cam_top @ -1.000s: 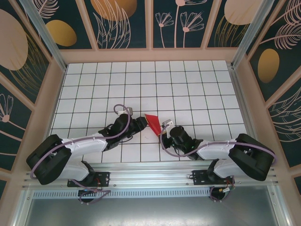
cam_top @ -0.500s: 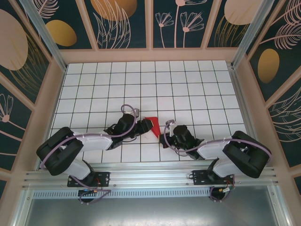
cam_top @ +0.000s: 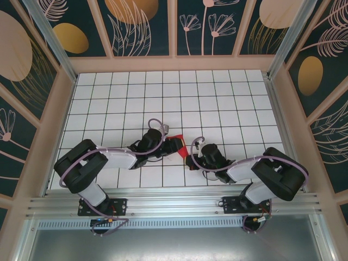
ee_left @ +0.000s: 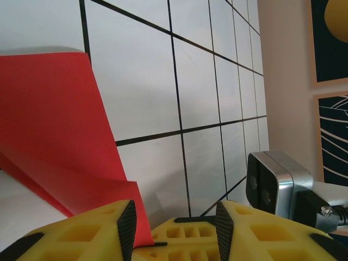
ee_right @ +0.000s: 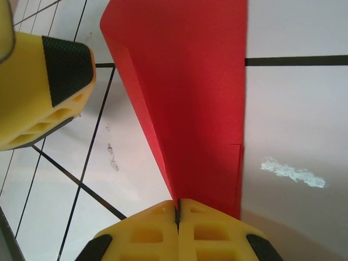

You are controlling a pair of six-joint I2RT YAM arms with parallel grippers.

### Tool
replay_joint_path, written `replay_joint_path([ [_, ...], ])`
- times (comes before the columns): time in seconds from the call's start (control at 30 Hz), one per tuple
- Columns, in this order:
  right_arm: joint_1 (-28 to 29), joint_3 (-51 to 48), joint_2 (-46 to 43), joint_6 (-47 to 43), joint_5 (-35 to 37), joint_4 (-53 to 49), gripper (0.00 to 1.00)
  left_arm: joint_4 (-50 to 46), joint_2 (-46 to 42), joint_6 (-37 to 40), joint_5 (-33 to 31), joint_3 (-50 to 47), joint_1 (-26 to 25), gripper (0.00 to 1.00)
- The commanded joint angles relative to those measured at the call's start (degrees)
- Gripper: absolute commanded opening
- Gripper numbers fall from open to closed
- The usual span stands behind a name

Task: Fold a paper plane with a square sheet of paper (pick it up from the middle)
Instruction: Fold the wing for the fifth time at the center of the table.

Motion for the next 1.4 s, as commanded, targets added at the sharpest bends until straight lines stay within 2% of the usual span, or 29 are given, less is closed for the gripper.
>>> replay_joint_path([
  [0.0,-0.81,-0.65,0.95,2.07,-1.59,1.29,0.0,2.31,1.87,1.15,1.9,2.43,-0.39,0.44],
  [0.2,-1.97,-0.35,1.7,3.84,-2.98,0.54,0.0,3.66,3.75,0.82,2.67,2.68,-0.41,0.45],
  [0.63,-5.8,-0.8,1.4,10.42,-10.26,3.52,0.0,7.21,1.81,1.51,3.28,-0.22,-0.92,0.46],
  [0.9,-8.1,-0.92,1.15,13.02,-13.31,3.97,0.0,8.64,6.38,2.05,5.76,2.37,-1.14,0.47],
  [1.2,-9.3,-0.87,2.55,14.44,-14.74,4.2,0.0,9.52,10.87,2.46,4.2,3.88,-1.18,0.47],
  [1.37,-9.21,-0.03,2.0,13.37,-13.79,0.15,0.03,8.54,13.14,3.1,3.73,4.99,-1.14,0.47],
])
